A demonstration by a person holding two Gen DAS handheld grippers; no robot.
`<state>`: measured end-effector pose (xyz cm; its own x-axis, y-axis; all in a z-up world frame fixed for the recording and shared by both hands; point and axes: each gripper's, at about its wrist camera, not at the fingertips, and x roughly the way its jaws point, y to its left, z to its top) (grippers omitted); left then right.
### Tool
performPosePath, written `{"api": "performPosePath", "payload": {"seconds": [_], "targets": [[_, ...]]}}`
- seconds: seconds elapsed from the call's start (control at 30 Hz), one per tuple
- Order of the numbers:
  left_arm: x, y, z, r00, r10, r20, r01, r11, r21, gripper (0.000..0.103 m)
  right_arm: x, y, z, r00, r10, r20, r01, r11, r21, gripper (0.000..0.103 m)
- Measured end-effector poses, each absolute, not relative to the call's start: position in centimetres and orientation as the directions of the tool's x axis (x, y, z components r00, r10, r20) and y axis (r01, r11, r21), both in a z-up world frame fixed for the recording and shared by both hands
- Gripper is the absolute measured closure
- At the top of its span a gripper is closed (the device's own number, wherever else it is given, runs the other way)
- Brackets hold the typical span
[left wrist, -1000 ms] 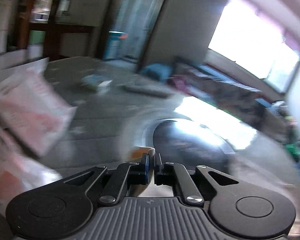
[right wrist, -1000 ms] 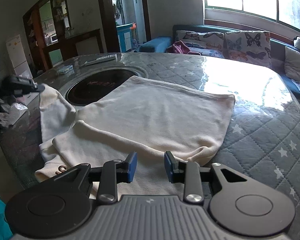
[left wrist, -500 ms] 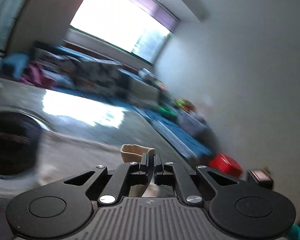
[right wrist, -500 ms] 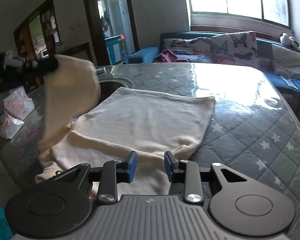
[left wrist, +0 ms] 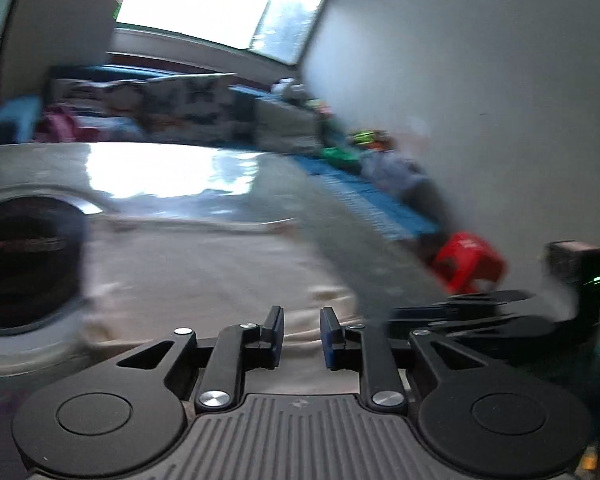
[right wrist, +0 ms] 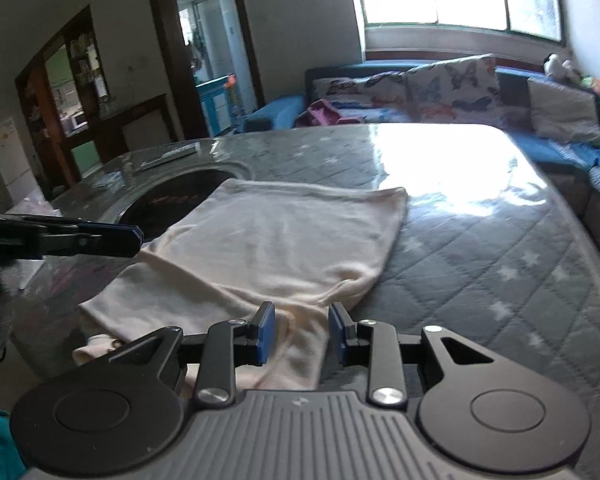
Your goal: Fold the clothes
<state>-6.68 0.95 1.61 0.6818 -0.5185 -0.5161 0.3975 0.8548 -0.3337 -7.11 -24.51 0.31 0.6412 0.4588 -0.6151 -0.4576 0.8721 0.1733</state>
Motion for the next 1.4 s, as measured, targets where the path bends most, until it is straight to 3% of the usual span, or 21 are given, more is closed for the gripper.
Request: {"api": "performPosePath", "payload": {"seconds": [0.23, 0.33, 0.4, 0.5, 0.6, 0.83, 1.03, 1.17, 1.4], "targets": [[-6.3, 5.1, -0.9, 0.704, -0.383, -0.598, 0.258, 0.922, -0.288, 0.083, -6.5, -22.2, -1.0, 0.597, 0.486, -0.638, -0.502, 0.847, 0.175, 0.073], [-5.9, 5.3, -1.1, 0.726, -0.331, -0.603, 0.233, 0.943, -0.237, 0.080, -6.4, -21.9, -1.1, 0.592, 0.483, -0.645, -0.505, 0.846, 0.170, 0.073], [-5.7, 5.5, -1.2, 0.735, -0.307, -0.605, 0.218, 0.951, -0.217, 0.071, -6.2, -21.9, -1.2, 0.591, 0.477, -0.651, -0.503, 0.848, 0.165, 0.073], [-5.1, 5.3, -1.4, 0.744, -0.288, -0.602, 0.218, 0.958, -0.189, 0.070, -5.9, -22.0, -1.7, 0.584, 0.472, -0.661, -0.497, 0.851, 0.169, 0.073], [-4.5, 5.0, -1.3, 0.748, -0.290, -0.597, 0.251, 0.956, -0.150, 0.063, -5.7, -22.0, -1.9, 0.578, 0.471, -0.666, -0.499, 0.850, 0.168, 0.073], [-3.5, 4.8, -1.9, 0.731, -0.321, -0.603, 0.312, 0.942, -0.124, 0.064, -5.5, -21.9, -1.8, 0.581, 0.471, -0.664, -0.501, 0.850, 0.164, 0.075], [-2.9, 5.2, -2.7, 0.714, -0.337, -0.613, 0.353, 0.930, -0.099, 0.070, -5.3, -21.9, -1.8, 0.574, 0.469, -0.671, -0.507, 0.847, 0.159, 0.075], [-2.6, 5.3, -3.0, 0.715, -0.345, -0.608, 0.374, 0.924, -0.084, 0.088, -5.2, -21.8, -1.7, 0.572, 0.466, -0.675, -0.507, 0.848, 0.156, 0.075], [-3.3, 6.6, -2.2, 0.737, -0.382, -0.558, 0.374, 0.918, -0.133, 0.092, -6.0, -22.0, -1.5, 0.566, 0.465, -0.681, -0.506, 0.848, 0.160, 0.069]]}}
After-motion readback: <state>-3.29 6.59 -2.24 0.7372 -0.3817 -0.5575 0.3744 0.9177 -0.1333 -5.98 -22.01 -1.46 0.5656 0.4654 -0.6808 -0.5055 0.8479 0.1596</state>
